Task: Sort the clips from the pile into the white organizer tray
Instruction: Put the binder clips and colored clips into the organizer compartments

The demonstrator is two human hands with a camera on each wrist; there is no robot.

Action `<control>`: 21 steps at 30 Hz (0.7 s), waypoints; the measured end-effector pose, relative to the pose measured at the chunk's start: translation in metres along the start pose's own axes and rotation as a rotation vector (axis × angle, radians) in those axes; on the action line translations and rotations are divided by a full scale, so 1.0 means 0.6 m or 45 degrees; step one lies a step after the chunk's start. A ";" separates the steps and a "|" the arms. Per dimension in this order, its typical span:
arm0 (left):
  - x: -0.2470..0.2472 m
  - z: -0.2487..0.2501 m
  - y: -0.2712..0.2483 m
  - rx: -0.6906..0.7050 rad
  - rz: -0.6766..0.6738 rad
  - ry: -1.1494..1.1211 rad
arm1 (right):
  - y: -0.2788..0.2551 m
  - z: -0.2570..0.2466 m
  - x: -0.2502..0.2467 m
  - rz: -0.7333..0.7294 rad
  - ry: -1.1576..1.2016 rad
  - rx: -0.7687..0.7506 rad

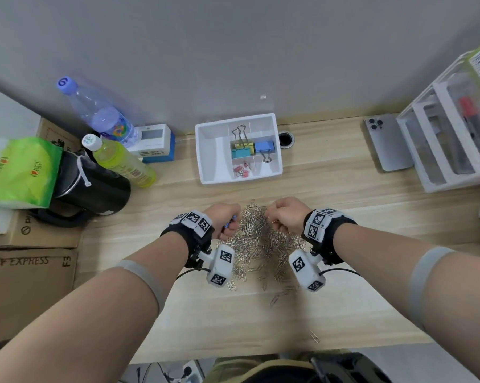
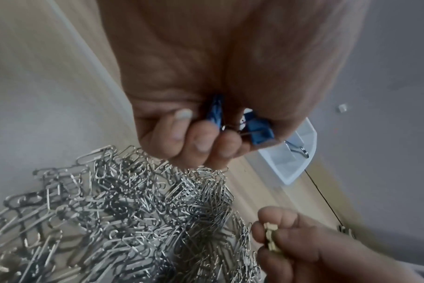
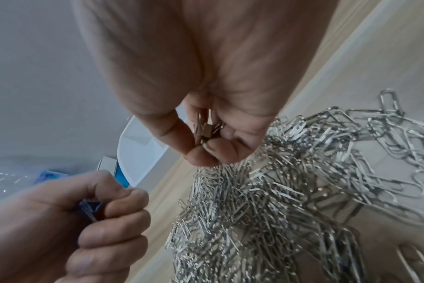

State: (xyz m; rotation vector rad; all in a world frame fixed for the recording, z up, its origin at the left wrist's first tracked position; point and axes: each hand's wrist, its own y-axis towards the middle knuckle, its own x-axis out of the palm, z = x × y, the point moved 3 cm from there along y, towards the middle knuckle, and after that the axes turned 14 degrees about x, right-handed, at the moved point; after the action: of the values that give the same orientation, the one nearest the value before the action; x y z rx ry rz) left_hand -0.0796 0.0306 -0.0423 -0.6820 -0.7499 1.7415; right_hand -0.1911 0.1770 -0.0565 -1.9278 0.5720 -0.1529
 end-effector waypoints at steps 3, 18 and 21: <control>-0.010 0.016 0.001 0.027 -0.001 0.121 | -0.003 -0.029 -0.018 0.114 -0.071 -0.057; -0.128 0.132 0.066 0.288 0.493 0.109 | 0.032 -0.167 -0.065 0.555 -0.190 -0.098; -0.138 0.144 0.084 0.263 0.501 0.113 | 0.041 -0.150 -0.061 0.527 -0.164 -0.004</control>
State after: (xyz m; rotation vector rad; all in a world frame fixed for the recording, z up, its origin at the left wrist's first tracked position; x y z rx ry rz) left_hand -0.1531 -0.0738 -0.0189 -0.7963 -0.3824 2.0937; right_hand -0.2637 0.1109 -0.0349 -1.7662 0.8677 0.2347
